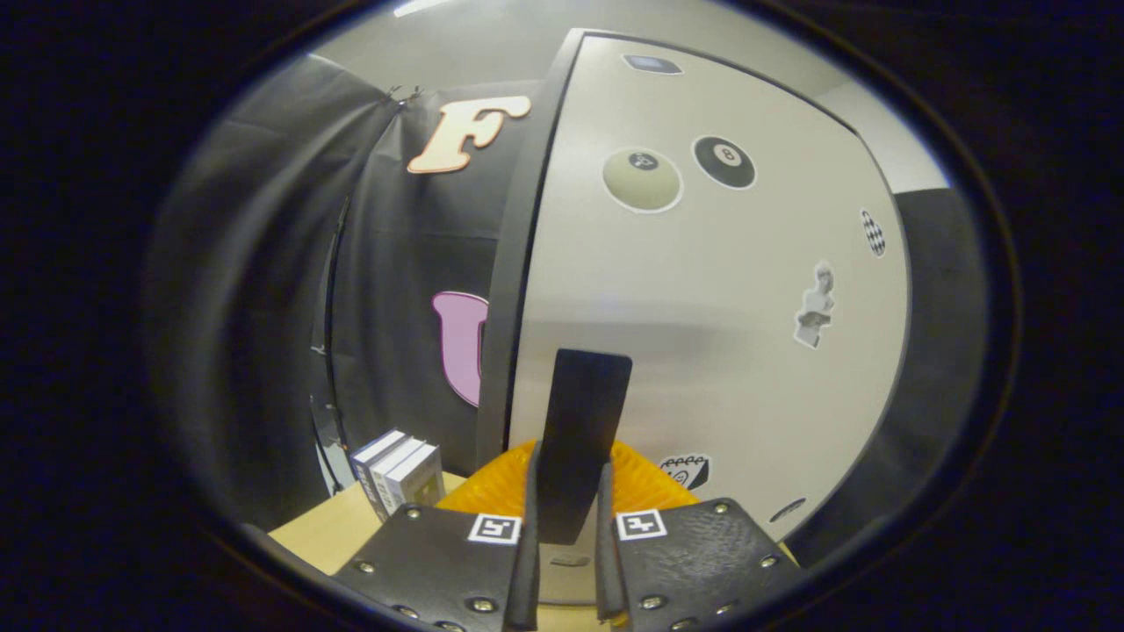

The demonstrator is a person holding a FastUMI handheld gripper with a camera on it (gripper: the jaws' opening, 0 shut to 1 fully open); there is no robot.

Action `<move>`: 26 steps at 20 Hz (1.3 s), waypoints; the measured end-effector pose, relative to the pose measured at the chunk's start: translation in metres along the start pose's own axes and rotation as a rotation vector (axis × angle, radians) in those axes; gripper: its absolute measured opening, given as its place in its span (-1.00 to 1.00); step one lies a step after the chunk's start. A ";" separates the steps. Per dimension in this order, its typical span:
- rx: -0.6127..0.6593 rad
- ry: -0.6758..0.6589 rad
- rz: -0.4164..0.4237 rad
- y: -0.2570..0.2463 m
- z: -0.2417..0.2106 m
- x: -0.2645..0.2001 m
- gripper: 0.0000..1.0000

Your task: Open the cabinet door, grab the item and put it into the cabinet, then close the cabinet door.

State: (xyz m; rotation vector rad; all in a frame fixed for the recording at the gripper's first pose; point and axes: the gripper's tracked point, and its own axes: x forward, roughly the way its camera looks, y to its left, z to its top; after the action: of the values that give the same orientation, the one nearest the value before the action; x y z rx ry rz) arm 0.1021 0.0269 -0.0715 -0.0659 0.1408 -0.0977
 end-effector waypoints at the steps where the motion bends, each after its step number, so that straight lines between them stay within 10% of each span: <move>1: -0.004 -0.001 0.001 0.000 0.000 0.000 -0.49; 26: 0.027 0.044 0.092 -0.037 -0.012 -0.118 -0.49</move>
State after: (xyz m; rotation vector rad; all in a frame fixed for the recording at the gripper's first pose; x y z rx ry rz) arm -0.0191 0.0020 -0.0643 -0.0307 0.1860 -0.0093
